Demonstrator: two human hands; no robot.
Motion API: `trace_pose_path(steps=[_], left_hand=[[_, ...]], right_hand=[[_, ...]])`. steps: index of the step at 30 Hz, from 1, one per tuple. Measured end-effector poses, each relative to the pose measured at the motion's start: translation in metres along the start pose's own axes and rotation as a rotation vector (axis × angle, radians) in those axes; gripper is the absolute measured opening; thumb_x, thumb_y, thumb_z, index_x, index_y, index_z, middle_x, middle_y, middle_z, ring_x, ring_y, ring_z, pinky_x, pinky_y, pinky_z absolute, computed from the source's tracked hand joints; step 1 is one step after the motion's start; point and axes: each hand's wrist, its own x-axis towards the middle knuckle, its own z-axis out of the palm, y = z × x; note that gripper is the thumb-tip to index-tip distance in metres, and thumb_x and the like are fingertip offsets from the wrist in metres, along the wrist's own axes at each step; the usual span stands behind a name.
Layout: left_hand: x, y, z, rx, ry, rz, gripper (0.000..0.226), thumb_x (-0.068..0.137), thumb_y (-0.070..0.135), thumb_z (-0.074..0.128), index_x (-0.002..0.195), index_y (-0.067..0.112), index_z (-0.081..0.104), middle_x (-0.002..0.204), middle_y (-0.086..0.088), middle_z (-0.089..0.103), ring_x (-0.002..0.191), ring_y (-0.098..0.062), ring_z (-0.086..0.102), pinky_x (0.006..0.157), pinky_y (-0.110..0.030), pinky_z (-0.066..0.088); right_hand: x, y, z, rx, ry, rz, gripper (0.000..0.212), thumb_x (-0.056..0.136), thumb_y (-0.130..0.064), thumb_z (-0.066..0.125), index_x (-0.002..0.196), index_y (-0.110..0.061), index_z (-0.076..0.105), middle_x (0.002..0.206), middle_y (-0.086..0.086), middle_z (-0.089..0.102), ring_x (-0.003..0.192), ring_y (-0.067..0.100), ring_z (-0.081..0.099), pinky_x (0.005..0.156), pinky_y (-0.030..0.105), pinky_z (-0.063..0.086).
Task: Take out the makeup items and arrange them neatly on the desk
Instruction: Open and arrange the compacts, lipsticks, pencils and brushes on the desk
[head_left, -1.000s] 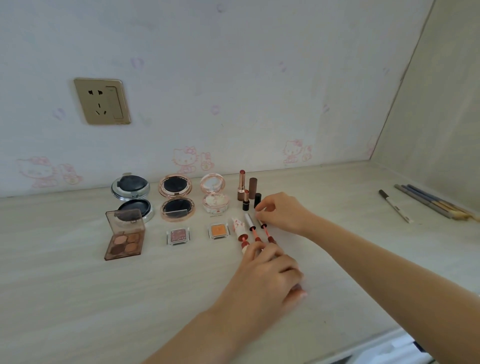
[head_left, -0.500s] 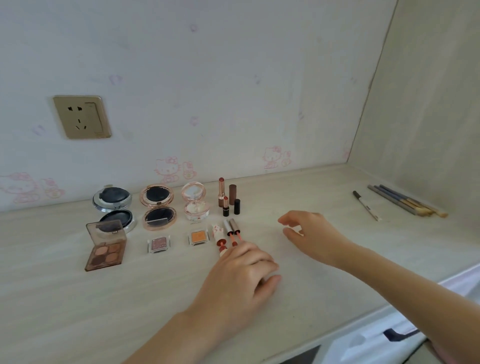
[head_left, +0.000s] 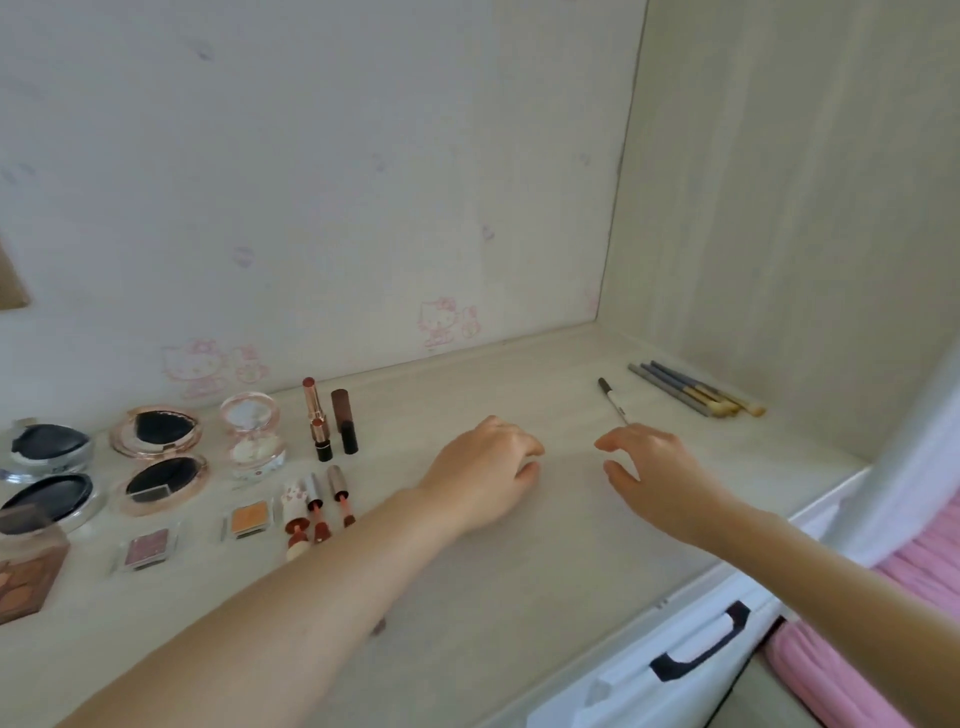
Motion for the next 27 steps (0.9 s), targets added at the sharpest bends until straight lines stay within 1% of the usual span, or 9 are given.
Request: trace_pose_path(steps=[2,6,10,14,17,19,21,24,27], left_hand=[[0.026,0.004,0.009,0.001,-0.034,0.001,0.028,0.095,0.025,0.044,0.114,0.016,0.063,0.119,-0.002,0.062,0.116,-0.022,0.047,0.094,-0.038,0.045],[0.075,0.010,0.027,-0.009,-0.081,-0.012,0.038,0.097,0.023,0.041,0.132,0.017,0.053,0.135,-0.005,0.053,0.125,-0.025,0.043,0.101,-0.041,0.041],[0.120,0.013,0.041,0.039,-0.131,-0.012,0.042,0.098,0.019,0.039,0.140,0.019,0.042,0.142,-0.005,0.043,0.129,-0.026,0.038,0.104,-0.041,0.038],[0.159,0.017,0.047,0.090,-0.170,0.026,0.056,0.095,0.003,0.037,0.147,0.022,0.030,0.151,-0.003,0.033,0.135,-0.026,0.034,0.106,-0.042,0.036],[0.177,0.014,0.050,0.139,-0.220,0.072,0.068,0.091,-0.008,0.033,0.150,0.023,0.023,0.157,0.000,0.022,0.141,-0.024,0.025,0.111,-0.040,0.030],[0.183,0.011,0.051,0.178,-0.256,0.101,0.066,0.092,-0.007,0.033,0.150,0.024,0.025,0.157,0.001,0.022,0.143,-0.022,0.022,0.114,-0.039,0.027],[0.186,0.008,0.052,0.223,-0.271,0.135,0.056,0.094,-0.003,0.035,0.144,0.022,0.037,0.152,0.001,0.032,0.140,-0.021,0.027,0.111,-0.041,0.031],[0.185,0.004,0.051,0.251,-0.249,0.131,0.043,0.093,0.000,0.036,0.129,0.018,0.051,0.134,-0.003,0.050,0.128,-0.023,0.042,0.099,-0.043,0.042],[0.177,-0.001,0.048,0.269,-0.184,0.129,0.031,0.094,0.003,0.039,0.116,0.015,0.057,0.118,-0.006,0.056,0.116,-0.025,0.049,0.088,-0.043,0.047]], right_hand=[[0.007,0.015,-0.003,-0.017,0.016,0.027,0.031,0.096,-0.022,0.051,0.125,-0.016,0.057,0.124,0.000,0.058,0.114,0.017,0.052,0.096,0.023,0.038],[0.023,0.041,-0.008,-0.050,0.068,0.130,0.030,0.095,-0.025,0.049,0.123,-0.020,0.057,0.121,0.000,0.058,0.112,0.020,0.053,0.092,0.033,0.047],[0.045,0.057,-0.005,-0.017,0.078,0.231,0.033,0.094,-0.028,0.051,0.125,-0.018,0.056,0.120,0.002,0.060,0.108,0.022,0.056,0.083,0.031,0.047],[0.062,0.062,0.002,-0.025,0.058,0.304,0.038,0.093,-0.037,0.051,0.127,-0.019,0.055,0.120,0.002,0.060,0.108,0.023,0.057,0.083,0.032,0.048],[0.069,0.061,0.006,-0.068,0.055,0.317,0.034,0.092,-0.038,0.050,0.120,-0.019,0.058,0.112,0.002,0.061,0.103,0.023,0.058,0.081,0.035,0.051],[0.073,0.061,0.007,-0.082,0.051,0.326,0.029,0.092,-0.036,0.050,0.114,-0.019,0.060,0.108,0.002,0.060,0.100,0.022,0.057,0.080,0.036,0.052],[0.076,0.061,0.008,-0.087,0.048,0.330,0.025,0.093,-0.032,0.049,0.111,-0.019,0.061,0.107,0.002,0.060,0.099,0.022,0.057,0.080,0.037,0.053],[0.077,0.061,0.008,-0.097,0.047,0.323,0.024,0.093,-0.024,0.047,0.110,-0.019,0.063,0.108,0.002,0.060,0.100,0.023,0.056,0.081,0.037,0.053],[0.075,0.060,0.007,-0.101,0.052,0.306,0.024,0.093,-0.020,0.047,0.109,-0.018,0.065,0.108,0.002,0.061,0.100,0.022,0.056,0.079,0.033,0.051]])
